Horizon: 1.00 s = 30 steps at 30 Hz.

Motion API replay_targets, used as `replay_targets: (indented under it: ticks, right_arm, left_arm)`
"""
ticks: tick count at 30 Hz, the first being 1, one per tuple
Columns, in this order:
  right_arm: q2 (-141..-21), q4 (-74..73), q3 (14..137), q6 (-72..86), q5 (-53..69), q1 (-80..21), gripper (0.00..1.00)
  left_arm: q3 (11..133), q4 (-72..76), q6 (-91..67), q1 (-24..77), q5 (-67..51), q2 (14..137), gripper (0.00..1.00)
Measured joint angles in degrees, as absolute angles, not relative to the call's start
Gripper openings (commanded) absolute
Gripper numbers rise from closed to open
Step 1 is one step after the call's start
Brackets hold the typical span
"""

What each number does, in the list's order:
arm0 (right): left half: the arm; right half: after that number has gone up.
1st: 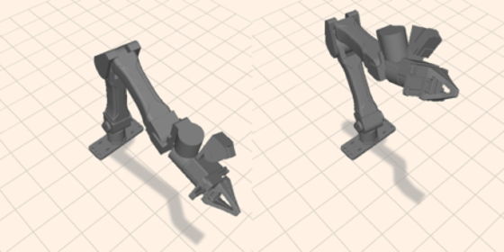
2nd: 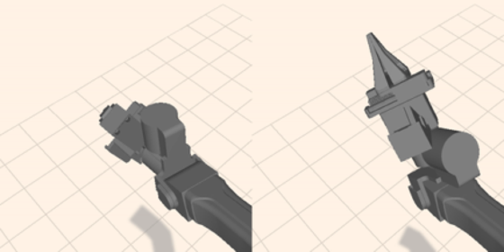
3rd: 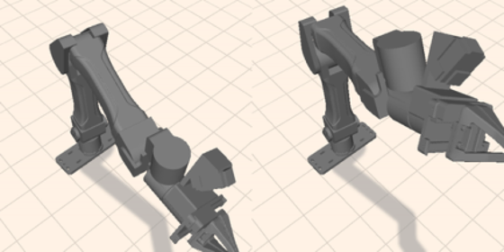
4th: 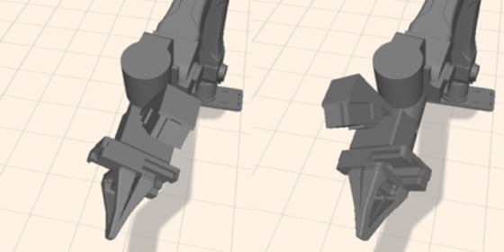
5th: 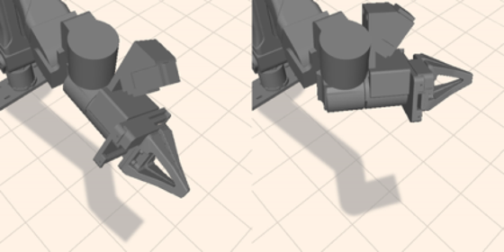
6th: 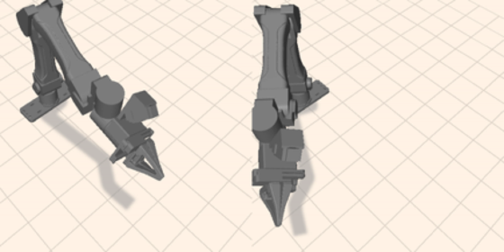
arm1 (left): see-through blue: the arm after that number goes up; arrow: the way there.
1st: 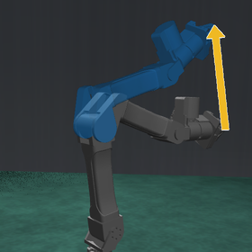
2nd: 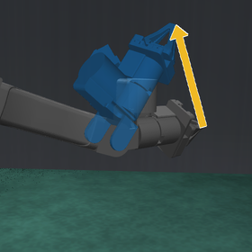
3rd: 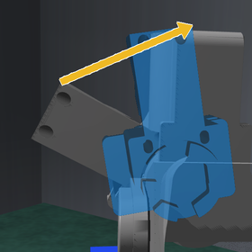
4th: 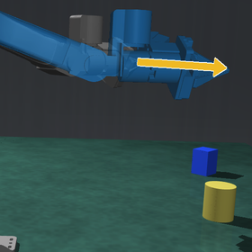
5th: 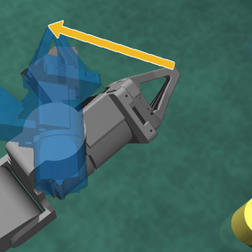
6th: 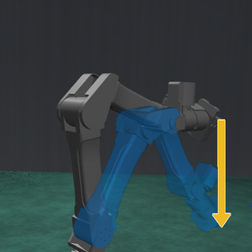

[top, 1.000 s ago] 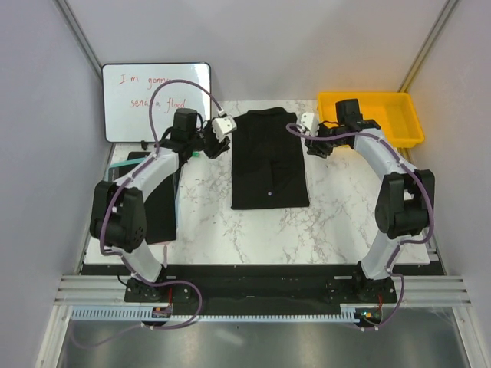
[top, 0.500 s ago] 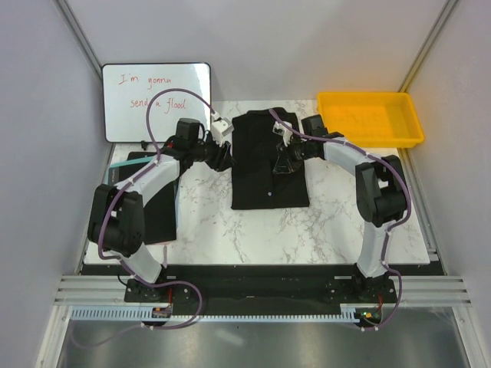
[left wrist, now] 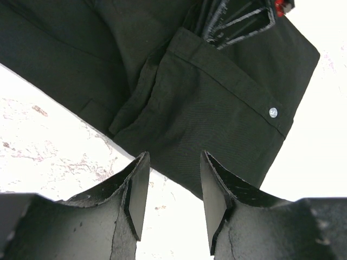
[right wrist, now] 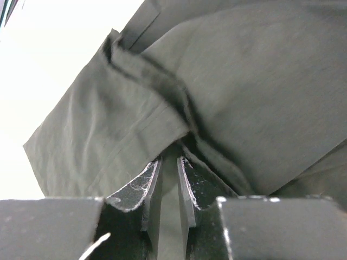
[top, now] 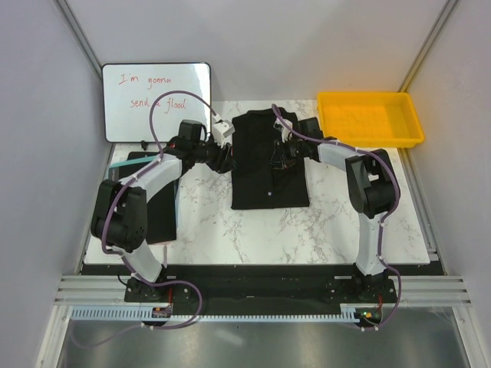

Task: Fold and stack the long sleeve shirts
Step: Fold the shirt

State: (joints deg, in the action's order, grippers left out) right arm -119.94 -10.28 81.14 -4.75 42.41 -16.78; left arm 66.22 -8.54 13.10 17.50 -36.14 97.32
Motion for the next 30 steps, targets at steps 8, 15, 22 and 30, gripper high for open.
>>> replay_targets:
  ticks: [8, 15, 22, 30]
  right_arm:
    - [-124.51, -6.76, 82.17, 0.14, 39.24, -16.64, 0.26]
    - [-125.86, -6.83, 84.60, 2.04, 40.71, -16.23, 0.34]
    - [-122.45, -9.15, 84.58, 2.72, 42.02, -14.09, 0.60]
    - [-107.15, -13.87, 81.23, 2.07, 46.70, -6.79, 0.98]
  left_arm:
    - [72.42, -12.12, 11.29, 17.82, -36.16, 104.57, 0.48]
    - [79.35, -14.61, 2.96, 19.20, -36.73, 113.69, 0.48]
    - [84.88, -18.87, -1.15, 19.05, -36.40, 121.89, 0.51]
    - [78.89, -19.16, -3.36, 15.75, -46.78, 111.13, 0.99]
